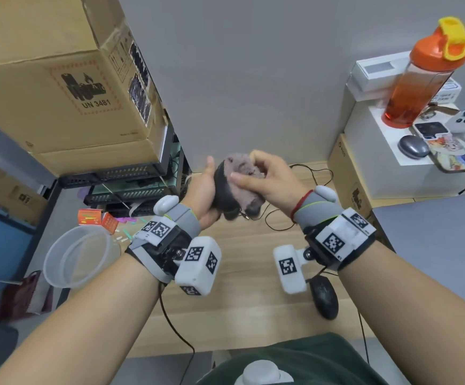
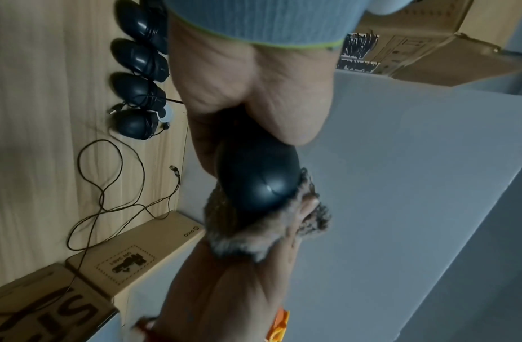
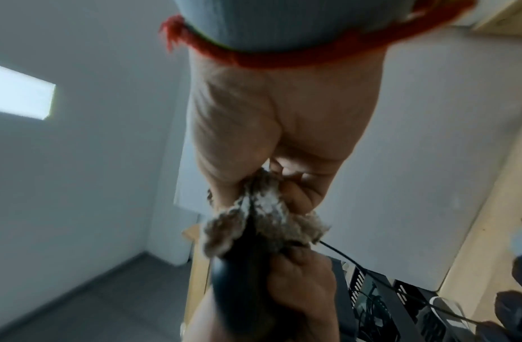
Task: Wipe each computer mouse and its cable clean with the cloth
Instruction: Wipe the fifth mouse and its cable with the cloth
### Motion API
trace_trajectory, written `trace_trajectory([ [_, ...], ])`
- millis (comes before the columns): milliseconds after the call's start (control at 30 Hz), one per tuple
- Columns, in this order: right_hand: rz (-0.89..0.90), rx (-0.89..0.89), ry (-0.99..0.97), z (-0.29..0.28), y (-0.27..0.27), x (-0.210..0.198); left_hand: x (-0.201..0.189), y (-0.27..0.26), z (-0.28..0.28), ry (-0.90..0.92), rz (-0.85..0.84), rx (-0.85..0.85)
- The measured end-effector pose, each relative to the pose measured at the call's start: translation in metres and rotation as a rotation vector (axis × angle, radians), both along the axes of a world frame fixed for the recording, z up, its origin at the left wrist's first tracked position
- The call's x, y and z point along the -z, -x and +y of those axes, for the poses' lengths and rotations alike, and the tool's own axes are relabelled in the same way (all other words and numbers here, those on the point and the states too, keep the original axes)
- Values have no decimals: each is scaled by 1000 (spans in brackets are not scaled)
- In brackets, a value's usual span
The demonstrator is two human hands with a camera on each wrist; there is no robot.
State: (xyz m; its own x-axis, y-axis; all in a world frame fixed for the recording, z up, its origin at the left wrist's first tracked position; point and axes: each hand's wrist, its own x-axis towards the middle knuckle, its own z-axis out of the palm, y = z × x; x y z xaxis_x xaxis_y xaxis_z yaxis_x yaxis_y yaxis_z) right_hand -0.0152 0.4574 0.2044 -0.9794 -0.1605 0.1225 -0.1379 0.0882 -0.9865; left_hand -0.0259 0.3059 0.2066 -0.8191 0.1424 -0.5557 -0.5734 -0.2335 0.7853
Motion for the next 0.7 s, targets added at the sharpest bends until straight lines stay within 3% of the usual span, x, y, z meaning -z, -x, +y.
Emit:
trace_trajectory([
  [100, -51, 111, 84, 4, 11, 2, 2, -6, 5, 48, 69, 44],
  [200, -38, 135, -10, 0, 9, 11, 3, -5, 9, 255, 67, -29],
  [333, 22, 106, -74, -1, 0, 16, 7, -7, 6, 347, 42, -20],
  [500, 14, 241, -145, -3, 4, 23, 6, -8, 1, 271, 98, 96],
  [633, -37, 183, -16, -6, 1, 25, 3, -9, 0, 154, 137, 212],
  [700, -43, 203, -94, -4, 2, 29, 2, -7, -2, 157, 114, 209],
])
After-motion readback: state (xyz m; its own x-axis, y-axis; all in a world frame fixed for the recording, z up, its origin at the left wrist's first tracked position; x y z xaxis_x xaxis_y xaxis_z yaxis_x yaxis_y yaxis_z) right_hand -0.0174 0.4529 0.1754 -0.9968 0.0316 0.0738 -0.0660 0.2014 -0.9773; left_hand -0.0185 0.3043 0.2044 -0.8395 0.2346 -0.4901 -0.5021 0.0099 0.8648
